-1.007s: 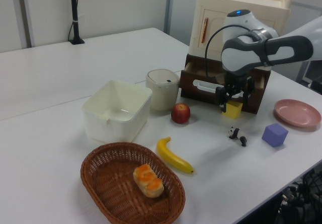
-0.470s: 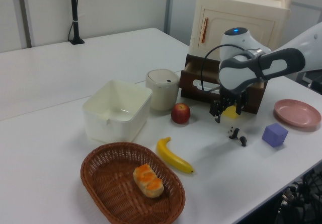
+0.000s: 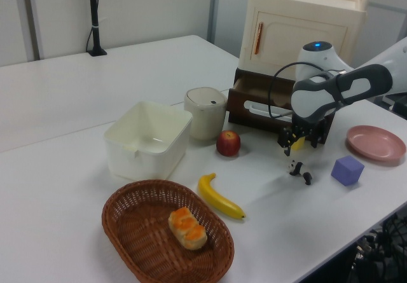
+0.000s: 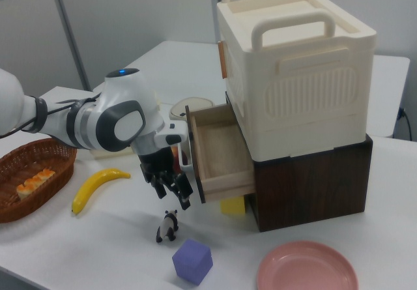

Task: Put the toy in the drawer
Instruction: 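Lower the gripper onto the black-and-white panda toy and close it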

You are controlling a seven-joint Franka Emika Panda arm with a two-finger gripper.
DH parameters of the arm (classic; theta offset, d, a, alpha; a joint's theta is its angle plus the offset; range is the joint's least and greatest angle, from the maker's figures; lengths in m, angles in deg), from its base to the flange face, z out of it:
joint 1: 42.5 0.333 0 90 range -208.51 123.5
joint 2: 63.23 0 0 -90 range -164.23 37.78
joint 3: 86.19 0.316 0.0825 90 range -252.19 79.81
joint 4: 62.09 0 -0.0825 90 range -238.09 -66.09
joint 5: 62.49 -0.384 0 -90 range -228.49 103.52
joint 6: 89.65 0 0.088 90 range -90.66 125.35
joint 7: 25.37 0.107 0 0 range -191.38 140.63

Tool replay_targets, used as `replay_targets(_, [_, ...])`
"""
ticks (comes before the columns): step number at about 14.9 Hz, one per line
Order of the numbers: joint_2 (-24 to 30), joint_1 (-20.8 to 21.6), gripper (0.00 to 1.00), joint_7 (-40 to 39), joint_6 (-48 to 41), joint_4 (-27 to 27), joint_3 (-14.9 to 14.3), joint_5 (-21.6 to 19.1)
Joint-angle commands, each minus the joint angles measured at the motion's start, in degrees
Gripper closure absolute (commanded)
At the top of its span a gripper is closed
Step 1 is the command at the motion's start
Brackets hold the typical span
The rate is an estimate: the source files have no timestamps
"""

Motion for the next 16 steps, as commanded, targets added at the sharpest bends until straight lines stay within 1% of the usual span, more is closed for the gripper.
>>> replay_targets(1, [1.4,0.6,0.0,-0.1,2.1,-2.7,-1.2,-1.2])
replay_targets(6, [1.1,1.0,0.0,-0.2,2.2,-4.0,-1.2,-1.5])
replay_targets(8, [0.9,1.8,0.0,-0.2,2.1,-4.2,-1.1,-1.5])
replay_targets(16, [-2.3,2.0,0.0,-0.6,2.3,-4.3,-0.9,-1.3])
